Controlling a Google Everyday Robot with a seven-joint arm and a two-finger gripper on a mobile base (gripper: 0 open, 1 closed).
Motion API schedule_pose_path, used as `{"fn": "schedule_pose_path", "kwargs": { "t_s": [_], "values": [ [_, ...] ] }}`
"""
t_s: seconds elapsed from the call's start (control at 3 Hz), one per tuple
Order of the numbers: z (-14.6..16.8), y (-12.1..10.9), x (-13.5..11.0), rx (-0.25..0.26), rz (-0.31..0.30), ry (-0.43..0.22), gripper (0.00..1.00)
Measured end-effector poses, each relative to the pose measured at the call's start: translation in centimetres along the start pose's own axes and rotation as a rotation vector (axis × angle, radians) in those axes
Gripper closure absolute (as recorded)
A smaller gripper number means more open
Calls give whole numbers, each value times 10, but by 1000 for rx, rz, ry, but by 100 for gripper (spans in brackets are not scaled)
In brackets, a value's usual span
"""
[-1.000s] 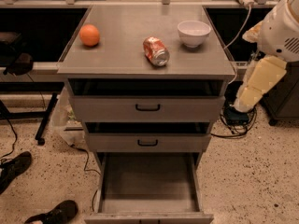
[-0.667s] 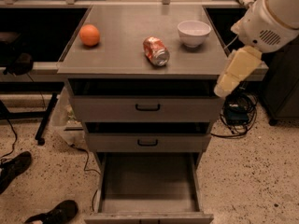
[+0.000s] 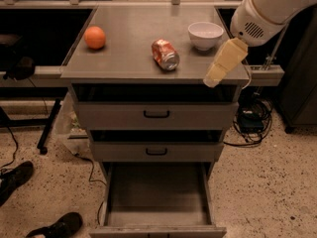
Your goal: Place coke can into bottom drawer
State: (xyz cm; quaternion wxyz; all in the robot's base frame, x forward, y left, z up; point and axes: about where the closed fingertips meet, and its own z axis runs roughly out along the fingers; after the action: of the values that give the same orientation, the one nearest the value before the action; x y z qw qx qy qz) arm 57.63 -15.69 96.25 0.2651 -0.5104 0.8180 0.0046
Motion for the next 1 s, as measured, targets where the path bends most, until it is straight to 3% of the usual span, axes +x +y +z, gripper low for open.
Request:
{"fn": "schedule_pose_path", "kwargs": {
  "t_s": [0.33, 1.0],
  "values": [
    [15, -4, -6, -25, 85, -37, 0],
    [67, -18, -82, -59, 267, -103, 0]
  ]
}}
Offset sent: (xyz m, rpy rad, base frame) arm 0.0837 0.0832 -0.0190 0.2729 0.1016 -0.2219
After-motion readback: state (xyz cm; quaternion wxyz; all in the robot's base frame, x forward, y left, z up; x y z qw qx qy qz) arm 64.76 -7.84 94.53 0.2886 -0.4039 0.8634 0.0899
